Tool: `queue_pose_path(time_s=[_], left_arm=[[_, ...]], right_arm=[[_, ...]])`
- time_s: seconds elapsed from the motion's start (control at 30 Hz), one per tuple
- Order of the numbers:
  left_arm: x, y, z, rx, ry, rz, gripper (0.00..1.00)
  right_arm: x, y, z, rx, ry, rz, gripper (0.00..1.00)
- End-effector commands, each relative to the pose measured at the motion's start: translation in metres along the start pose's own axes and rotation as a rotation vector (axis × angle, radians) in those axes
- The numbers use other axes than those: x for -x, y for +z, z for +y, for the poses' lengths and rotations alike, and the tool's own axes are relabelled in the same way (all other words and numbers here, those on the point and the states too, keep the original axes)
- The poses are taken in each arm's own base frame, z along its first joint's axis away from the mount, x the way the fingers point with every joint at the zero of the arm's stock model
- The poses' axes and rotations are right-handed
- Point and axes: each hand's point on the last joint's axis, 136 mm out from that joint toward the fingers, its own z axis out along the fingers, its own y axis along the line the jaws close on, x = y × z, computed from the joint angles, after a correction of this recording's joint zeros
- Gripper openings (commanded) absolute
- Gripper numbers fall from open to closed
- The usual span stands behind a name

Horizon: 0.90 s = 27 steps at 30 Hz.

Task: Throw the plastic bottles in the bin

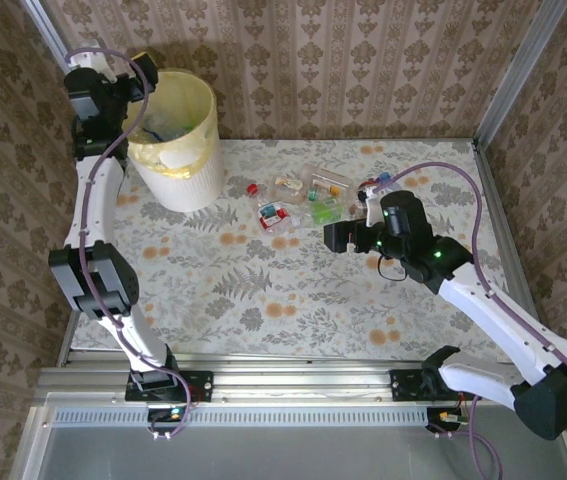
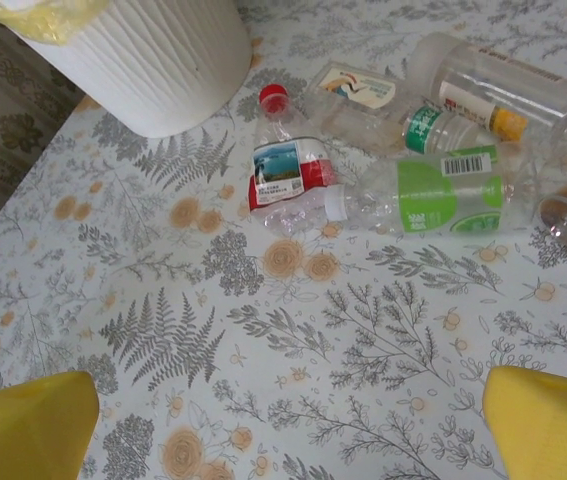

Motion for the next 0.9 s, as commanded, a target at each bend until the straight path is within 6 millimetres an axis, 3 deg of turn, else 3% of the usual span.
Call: queue_pose_path(time_s=[0.0, 0.13, 0.27, 0.6, 0.87], left_arm=[[0.077, -0.045, -0.041, -0.100, -0.046, -0.120, 1.00], [0.098, -0.081, -0.062, -0.139, -0.024, -0.149, 1.00], [0.106, -0.114, -0.074, -0.165, -0.008, -0.157, 1.00], [0.107, -0.187, -0.109, -0.240, 0.058, -0.142, 1.00], [0.104, -0.235, -0.130, -0.314, 0.065, -0.148, 1.00]], right_arm=[[0.005, -0.014, -0.006, -0.018, 0.013, -0.033, 1.00], [-0.004, -0.009, -0.028, -0.069, 0.109, 0.018, 1.00], [-0.013, 0.003, -0.046, -0.115, 0.187, 0.088, 1.00], [-0.030, 0.015, -0.098, -0.270, 0.323, 0.194, 1.00], [-0.038, 0.014, -0.152, -0.436, 0.410, 0.234, 1.00]])
